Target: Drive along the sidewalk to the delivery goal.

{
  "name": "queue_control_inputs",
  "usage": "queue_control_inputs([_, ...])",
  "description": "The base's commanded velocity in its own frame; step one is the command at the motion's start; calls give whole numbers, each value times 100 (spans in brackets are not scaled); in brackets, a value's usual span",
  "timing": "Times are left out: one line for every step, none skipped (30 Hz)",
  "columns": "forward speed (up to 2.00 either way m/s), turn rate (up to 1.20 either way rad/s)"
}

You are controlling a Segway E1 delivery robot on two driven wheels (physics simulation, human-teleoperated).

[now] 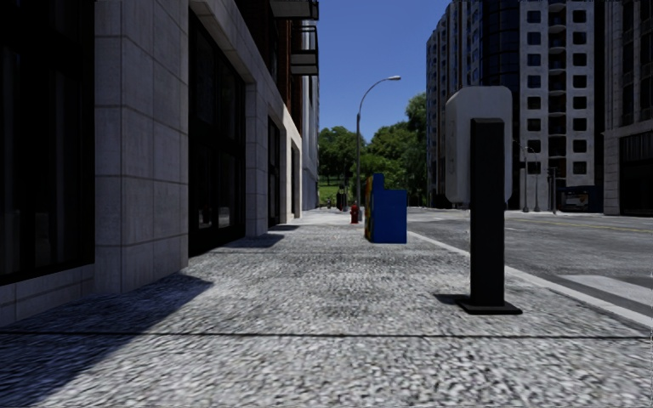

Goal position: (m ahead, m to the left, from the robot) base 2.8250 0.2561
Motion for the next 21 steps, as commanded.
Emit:
queue_control_inputs([155,0])
queue_control_inputs([155,0])
queue_control_inputs([155,0])
queue_control_inputs([155,0])
queue_control_inputs([155,0])
queue_control_inputs([155,0])
queue_control_inputs([155,0])
queue_control_inputs([155,0])
queue_control_inputs([155,0])
queue_control_inputs([155,0])
queue_control_inputs([155,0])
queue_control_inputs([156,0])
queue_control_inputs([156,0])
queue_control_inputs([156,0])
queue_control_inputs([157,0])
queue_control_inputs([157,0])
queue_control_inputs([157,0])
queue_control_inputs([157,0])
queue_control_inputs([157,0])
queue_control_inputs([157,0])
queue_control_inputs([157,0])
